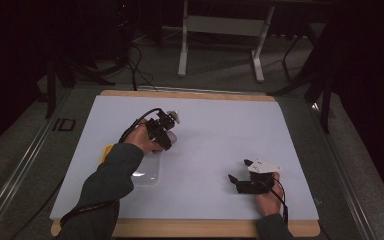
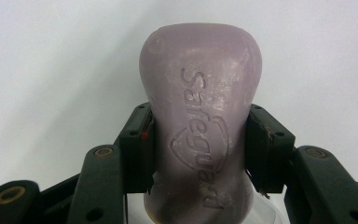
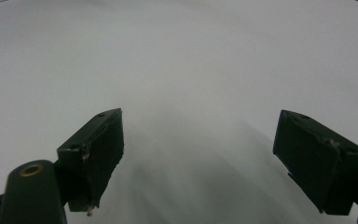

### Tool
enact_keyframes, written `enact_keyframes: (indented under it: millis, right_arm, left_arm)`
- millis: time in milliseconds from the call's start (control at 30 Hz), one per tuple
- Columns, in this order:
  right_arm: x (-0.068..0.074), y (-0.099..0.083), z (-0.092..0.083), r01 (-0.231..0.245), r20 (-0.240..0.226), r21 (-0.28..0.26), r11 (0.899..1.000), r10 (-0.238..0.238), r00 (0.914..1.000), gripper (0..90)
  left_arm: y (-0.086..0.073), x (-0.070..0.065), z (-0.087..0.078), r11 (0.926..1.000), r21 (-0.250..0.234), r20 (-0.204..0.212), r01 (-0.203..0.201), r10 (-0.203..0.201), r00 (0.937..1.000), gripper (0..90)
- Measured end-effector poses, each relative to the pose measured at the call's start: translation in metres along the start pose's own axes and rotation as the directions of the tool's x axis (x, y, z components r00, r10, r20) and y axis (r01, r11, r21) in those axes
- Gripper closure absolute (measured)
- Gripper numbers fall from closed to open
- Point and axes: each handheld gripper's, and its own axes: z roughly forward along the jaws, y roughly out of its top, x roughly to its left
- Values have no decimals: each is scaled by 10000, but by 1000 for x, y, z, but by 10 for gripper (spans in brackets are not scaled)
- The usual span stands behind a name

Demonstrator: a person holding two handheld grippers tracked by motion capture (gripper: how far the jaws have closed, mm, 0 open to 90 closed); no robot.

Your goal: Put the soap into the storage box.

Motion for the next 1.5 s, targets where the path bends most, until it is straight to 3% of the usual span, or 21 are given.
enact_keyframes:
  millis: [600,1267,1500]
  right_arm:
    - [0,0,-1,-27,31,-35,10000,27,10000,158]
    - [0,0,-1,-15,74,-70,10000,16,10000,158]
    - [1,0,-1,-23,78,-56,10000,24,10000,158]
  left_arm:
    - [-30,13,-15,9985,-395,-12,383,-383,9993,500]
    - [-53,21,-27,9932,-821,68,820,-817,9966,500]
    - [-60,22,-28,9932,-758,-21,883,-887,9961,500]
